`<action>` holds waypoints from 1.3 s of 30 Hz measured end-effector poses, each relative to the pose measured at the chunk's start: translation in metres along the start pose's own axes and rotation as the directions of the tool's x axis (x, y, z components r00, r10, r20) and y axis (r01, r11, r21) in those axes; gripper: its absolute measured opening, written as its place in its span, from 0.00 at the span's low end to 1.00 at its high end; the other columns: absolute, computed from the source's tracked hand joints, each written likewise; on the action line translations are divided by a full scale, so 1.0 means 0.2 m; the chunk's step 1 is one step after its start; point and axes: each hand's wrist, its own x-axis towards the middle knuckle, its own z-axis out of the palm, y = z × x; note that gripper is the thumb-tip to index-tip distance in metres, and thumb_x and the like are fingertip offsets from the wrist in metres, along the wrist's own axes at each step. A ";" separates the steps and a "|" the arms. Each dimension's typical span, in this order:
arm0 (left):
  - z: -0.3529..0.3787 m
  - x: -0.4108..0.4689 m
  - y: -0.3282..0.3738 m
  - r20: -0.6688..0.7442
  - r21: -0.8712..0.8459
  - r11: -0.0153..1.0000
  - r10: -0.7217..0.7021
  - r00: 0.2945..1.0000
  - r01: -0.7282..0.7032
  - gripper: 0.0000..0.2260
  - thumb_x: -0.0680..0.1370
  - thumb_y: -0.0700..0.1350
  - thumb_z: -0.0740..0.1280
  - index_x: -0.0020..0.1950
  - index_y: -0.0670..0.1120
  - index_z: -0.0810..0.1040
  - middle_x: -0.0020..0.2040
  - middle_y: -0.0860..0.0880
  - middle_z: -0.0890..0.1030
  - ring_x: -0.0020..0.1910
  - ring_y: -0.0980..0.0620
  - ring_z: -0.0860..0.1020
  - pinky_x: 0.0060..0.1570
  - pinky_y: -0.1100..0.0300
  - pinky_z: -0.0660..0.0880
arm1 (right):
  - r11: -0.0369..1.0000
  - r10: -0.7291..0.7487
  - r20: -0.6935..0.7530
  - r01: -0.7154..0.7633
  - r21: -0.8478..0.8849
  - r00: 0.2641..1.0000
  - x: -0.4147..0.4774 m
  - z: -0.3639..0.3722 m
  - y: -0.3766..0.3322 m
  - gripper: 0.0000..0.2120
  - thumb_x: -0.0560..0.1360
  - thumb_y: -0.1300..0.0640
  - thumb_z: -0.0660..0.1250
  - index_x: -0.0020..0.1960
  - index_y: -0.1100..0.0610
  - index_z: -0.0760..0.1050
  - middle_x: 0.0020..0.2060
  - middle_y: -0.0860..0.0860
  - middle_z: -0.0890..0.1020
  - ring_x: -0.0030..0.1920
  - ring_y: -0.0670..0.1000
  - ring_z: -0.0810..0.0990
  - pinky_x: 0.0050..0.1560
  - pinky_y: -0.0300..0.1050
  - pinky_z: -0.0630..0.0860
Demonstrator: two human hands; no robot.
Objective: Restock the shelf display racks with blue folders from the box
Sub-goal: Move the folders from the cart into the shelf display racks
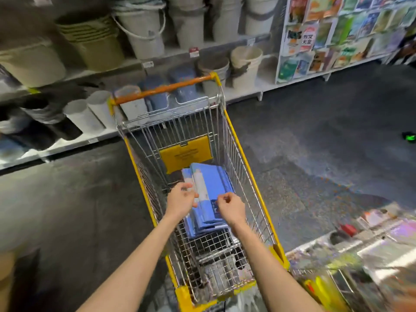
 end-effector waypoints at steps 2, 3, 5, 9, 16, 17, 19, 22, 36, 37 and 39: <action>-0.03 0.13 -0.05 0.024 0.026 0.999 -0.034 0.999 0.033 0.10 0.82 0.38 0.63 0.62 0.44 0.75 0.52 0.43 0.84 0.41 0.44 0.83 0.43 0.47 0.80 | 0.999 0.029 0.022 -0.029 -0.025 0.999 0.14 0.09 0.06 0.09 0.74 0.54 0.64 0.47 0.58 0.80 0.45 0.57 0.85 0.49 0.60 0.84 0.55 0.56 0.79; -0.04 0.21 -0.10 0.031 0.038 0.998 -0.050 0.998 0.049 0.10 0.82 0.39 0.64 0.63 0.44 0.75 0.53 0.42 0.84 0.41 0.45 0.81 0.43 0.47 0.78 | 0.998 0.051 0.021 -0.051 -0.033 0.998 0.23 0.14 0.12 0.11 0.70 0.50 0.64 0.44 0.56 0.80 0.44 0.56 0.85 0.48 0.61 0.84 0.55 0.60 0.79; -0.04 0.35 -0.16 0.051 0.084 0.993 -0.092 0.994 0.087 0.14 0.82 0.41 0.64 0.67 0.43 0.74 0.54 0.42 0.84 0.38 0.45 0.79 0.40 0.52 0.74 | 0.995 0.095 0.040 -0.093 -0.041 0.995 0.46 0.26 0.33 0.15 0.65 0.45 0.61 0.40 0.56 0.78 0.42 0.55 0.86 0.46 0.62 0.84 0.53 0.63 0.80; 0.02 0.67 -0.28 0.108 0.095 0.984 -0.161 0.981 0.151 0.16 0.82 0.39 0.61 0.71 0.41 0.72 0.61 0.45 0.78 0.51 0.44 0.79 0.49 0.54 0.75 | 0.976 0.170 -0.002 -0.168 -0.135 0.986 0.58 0.35 0.31 0.12 0.75 0.52 0.63 0.41 0.61 0.78 0.39 0.58 0.85 0.43 0.62 0.84 0.48 0.60 0.80; 0.21 1.12 -0.45 0.245 0.090 0.948 -0.319 0.916 0.306 0.20 0.82 0.43 0.64 0.75 0.43 0.69 0.71 0.44 0.73 0.62 0.47 0.76 0.62 0.58 0.70 | 0.913 0.256 -0.032 -0.253 -0.320 0.966 0.79 0.52 0.20 0.10 0.81 0.57 0.63 0.49 0.64 0.79 0.40 0.58 0.84 0.42 0.58 0.84 0.42 0.48 0.76; 0.23 1.13 -0.44 0.255 0.087 0.947 -0.320 0.912 0.308 0.22 0.82 0.44 0.65 0.76 0.42 0.67 0.72 0.43 0.72 0.67 0.44 0.74 0.66 0.55 0.69 | 0.906 0.264 -0.042 -0.262 -0.333 0.964 0.82 0.51 0.20 0.10 0.80 0.57 0.64 0.48 0.64 0.79 0.40 0.58 0.85 0.42 0.58 0.84 0.42 0.47 0.76; 0.28 1.25 -0.49 0.278 0.069 0.928 -0.369 0.887 0.365 0.26 0.82 0.43 0.65 0.78 0.41 0.62 0.75 0.40 0.69 0.70 0.41 0.72 0.66 0.54 0.69 | 0.889 0.317 -0.035 -0.310 -0.336 0.948 0.93 0.57 0.26 0.08 0.80 0.57 0.66 0.48 0.62 0.79 0.40 0.57 0.84 0.42 0.58 0.84 0.43 0.47 0.77; 0.33 1.32 -0.51 0.295 0.078 0.912 -0.407 0.865 0.402 0.27 0.83 0.42 0.63 0.80 0.39 0.58 0.78 0.41 0.64 0.74 0.44 0.67 0.62 0.63 0.63 | 0.879 0.369 -0.012 -0.353 -0.321 0.929 1.01 0.60 0.33 0.09 0.80 0.56 0.66 0.57 0.60 0.78 0.48 0.56 0.85 0.49 0.58 0.84 0.51 0.50 0.80; 0.47 1.50 -0.48 0.378 -0.201 0.821 -0.438 0.816 0.534 0.19 0.79 0.54 0.59 0.64 0.47 0.78 0.63 0.46 0.81 0.62 0.45 0.78 0.66 0.43 0.74 | 0.928 0.195 -0.052 -0.201 -0.314 0.979 1.27 0.67 0.35 0.27 0.75 0.44 0.72 0.69 0.57 0.74 0.57 0.56 0.83 0.55 0.54 0.81 0.55 0.45 0.73; 0.49 1.50 -0.47 0.406 -0.197 0.829 -0.417 0.813 0.524 0.17 0.80 0.54 0.60 0.64 0.49 0.78 0.61 0.46 0.81 0.61 0.45 0.79 0.66 0.42 0.74 | 0.930 0.170 -0.078 -0.186 -0.318 0.982 1.28 0.64 0.35 0.25 0.76 0.45 0.71 0.69 0.56 0.74 0.54 0.58 0.83 0.53 0.56 0.82 0.54 0.47 0.75; 0.51 1.49 -0.43 0.448 -0.184 0.849 -0.376 0.811 0.495 0.12 0.82 0.54 0.61 0.63 0.53 0.76 0.60 0.50 0.80 0.59 0.48 0.78 0.65 0.42 0.74 | 0.935 0.126 -0.089 -0.148 -0.322 0.988 1.29 0.57 0.36 0.26 0.76 0.41 0.67 0.69 0.54 0.74 0.55 0.53 0.84 0.51 0.52 0.83 0.53 0.49 0.79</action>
